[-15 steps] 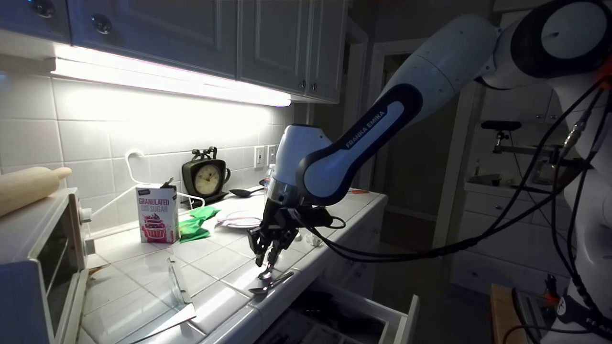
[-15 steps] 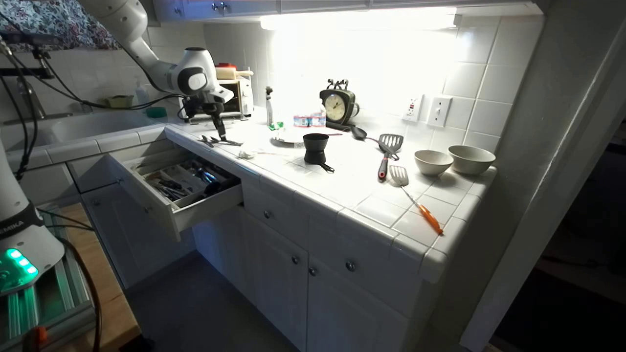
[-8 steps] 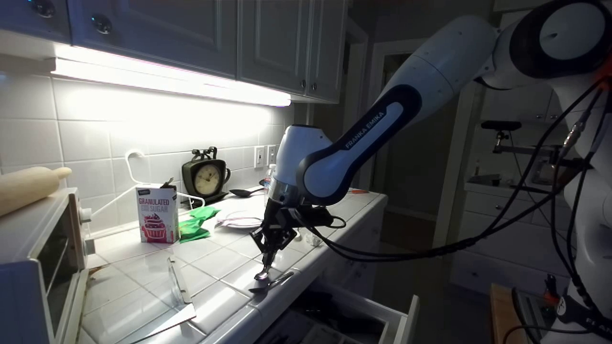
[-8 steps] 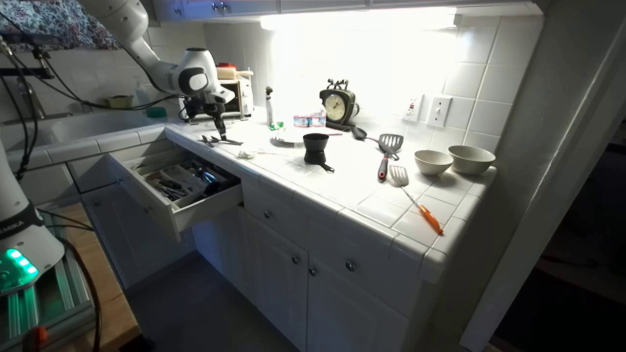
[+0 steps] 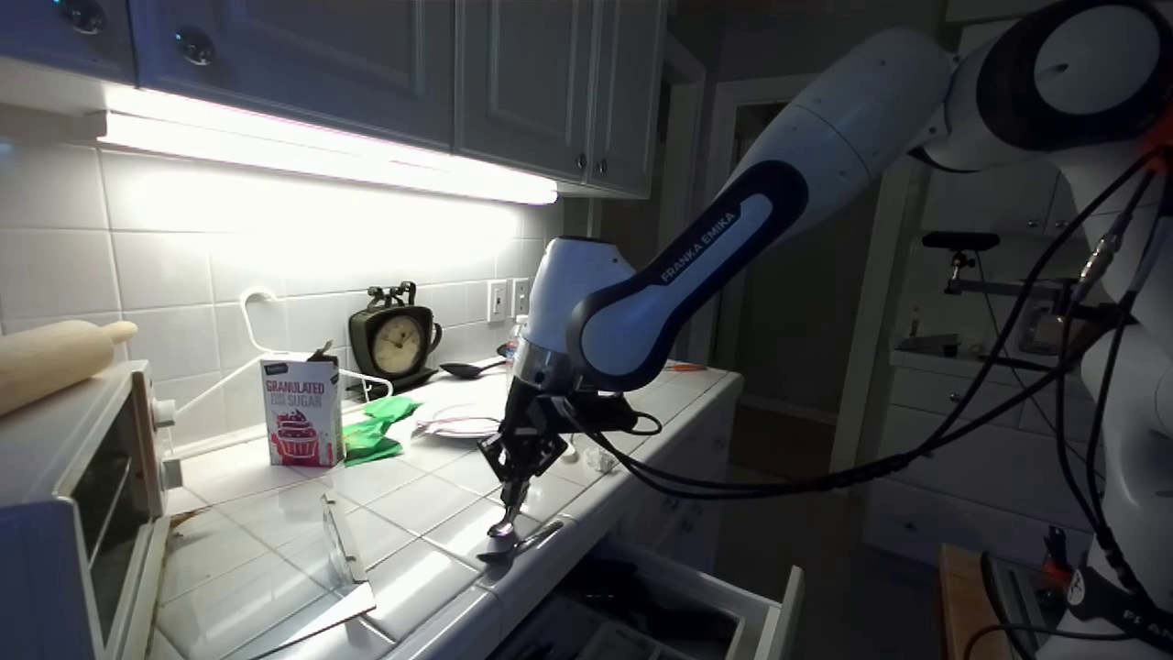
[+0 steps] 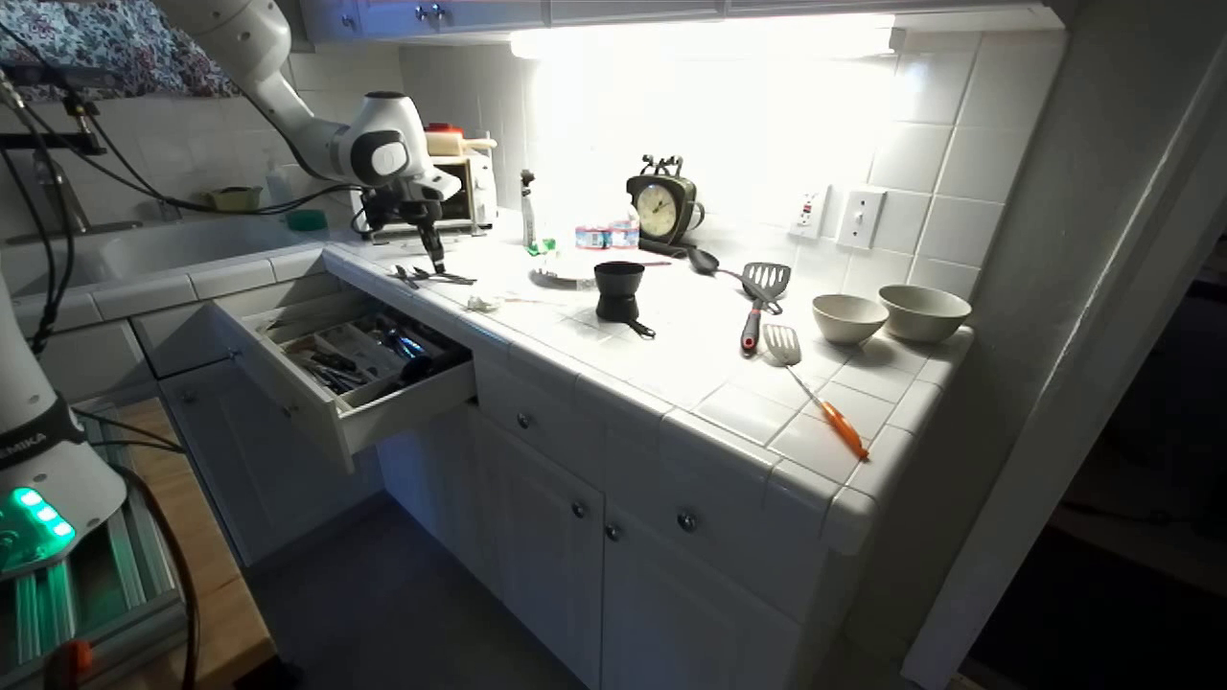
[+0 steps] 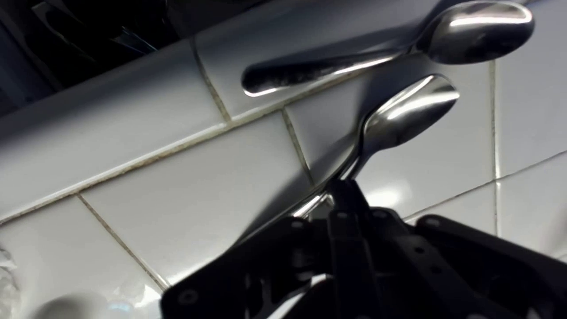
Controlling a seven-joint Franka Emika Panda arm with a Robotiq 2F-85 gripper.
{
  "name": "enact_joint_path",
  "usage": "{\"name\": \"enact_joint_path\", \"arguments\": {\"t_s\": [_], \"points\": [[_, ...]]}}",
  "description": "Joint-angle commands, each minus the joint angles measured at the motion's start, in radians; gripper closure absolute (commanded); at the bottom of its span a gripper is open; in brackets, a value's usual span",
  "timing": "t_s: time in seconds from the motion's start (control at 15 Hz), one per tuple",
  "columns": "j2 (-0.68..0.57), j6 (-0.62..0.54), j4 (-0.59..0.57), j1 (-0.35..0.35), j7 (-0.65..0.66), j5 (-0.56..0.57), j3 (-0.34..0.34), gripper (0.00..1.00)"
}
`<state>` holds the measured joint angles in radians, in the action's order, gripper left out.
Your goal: Separate the two spoons
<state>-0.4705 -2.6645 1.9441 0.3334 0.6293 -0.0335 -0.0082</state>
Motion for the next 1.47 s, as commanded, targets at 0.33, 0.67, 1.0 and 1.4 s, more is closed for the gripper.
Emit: {"name": "enact_joint_path", "arguments": {"t_s": [0.33,0.67,1.0,1.4], "points": [[-0.002,0.02,-0.034,0.005,0.024,0.019,-0.011,0.68],[-0.014,0.018,-0.041,0.02,0.027,0.034,-0.016,0.32],[-0.03,0.023,-0.05,0.036,0.033,0.059,-0.023,0.59],[-0.044,0.027,-0.057,0.045,0.033,0.08,-0.032,0.99]]}}
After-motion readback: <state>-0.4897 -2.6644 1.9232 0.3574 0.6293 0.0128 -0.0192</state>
